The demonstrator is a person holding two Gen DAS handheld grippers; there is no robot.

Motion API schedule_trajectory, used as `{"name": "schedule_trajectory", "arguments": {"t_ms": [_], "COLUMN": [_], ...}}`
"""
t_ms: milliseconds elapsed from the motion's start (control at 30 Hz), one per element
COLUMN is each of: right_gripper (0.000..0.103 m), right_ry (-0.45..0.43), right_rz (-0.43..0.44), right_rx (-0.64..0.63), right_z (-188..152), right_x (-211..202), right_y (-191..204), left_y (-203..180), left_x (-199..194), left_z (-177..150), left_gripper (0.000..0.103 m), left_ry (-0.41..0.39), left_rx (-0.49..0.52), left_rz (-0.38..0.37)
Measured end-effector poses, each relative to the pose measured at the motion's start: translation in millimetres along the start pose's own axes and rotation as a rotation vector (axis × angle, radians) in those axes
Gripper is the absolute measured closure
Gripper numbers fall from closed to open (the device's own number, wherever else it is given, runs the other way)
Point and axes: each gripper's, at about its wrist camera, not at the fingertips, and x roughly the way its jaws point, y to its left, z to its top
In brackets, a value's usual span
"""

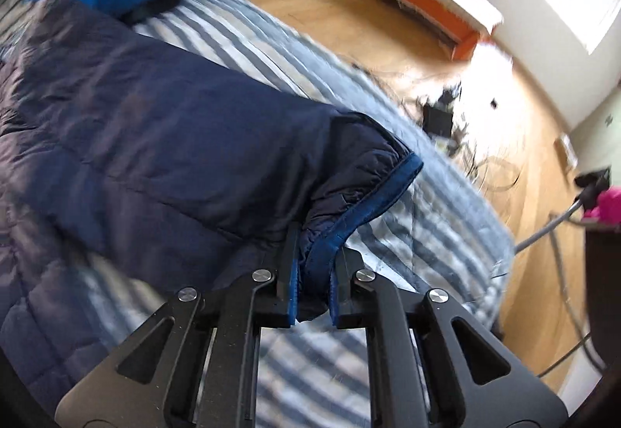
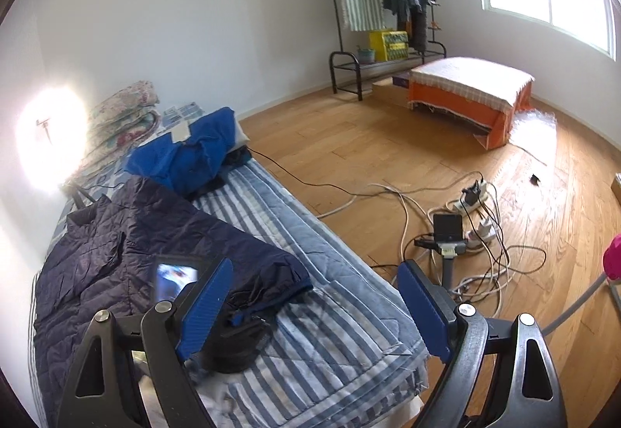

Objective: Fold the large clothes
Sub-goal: 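Lift the held sleeve and fold it across the jacket front with the left tool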

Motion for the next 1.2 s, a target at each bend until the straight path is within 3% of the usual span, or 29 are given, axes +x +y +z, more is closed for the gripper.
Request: {"name": "schedule_trajectory", "arguments": {"t_ms": [100, 433, 767, 1000, 1200], "right_gripper": [0.014, 0.014, 0.015, 0.015, 0.015], "right_ry": [-0.014, -0.015, -0.016, -0.009, 0.003], "right_rz": [0.010, 0.071, 0.104, 0.117, 0.119], "right_rx": [-0.035, -0.080, -0.149, -0.197, -0.219], "right_z": [-0.6, -4.9, -13.0, -20.0, -23.2], "right_x": [-4.2, -8.5, -8.7, -6.0, -1.1], "right_y": [13.2, 53.7, 100.6, 126.8, 138.7], "left_y": [22.1, 86.4, 183.4, 261.5, 313.4], "left_x": [-30.4, -114.3, -194.5, -215.9, -215.2], "left_z": [1.9, -1.0, -24.1, -50.4, -72.0], "left_gripper": [0.094, 0.094, 0.094, 0.094, 0.094], "left_ry": [-0.033, -0.140, -0.257, -0.301, -0.306], "left_rx": [-0.056, -0.155, -0.269, -0.393, -0.501], "left_rz": [-0.037, -0.061, 0.026, 0.095, 0.055]}}
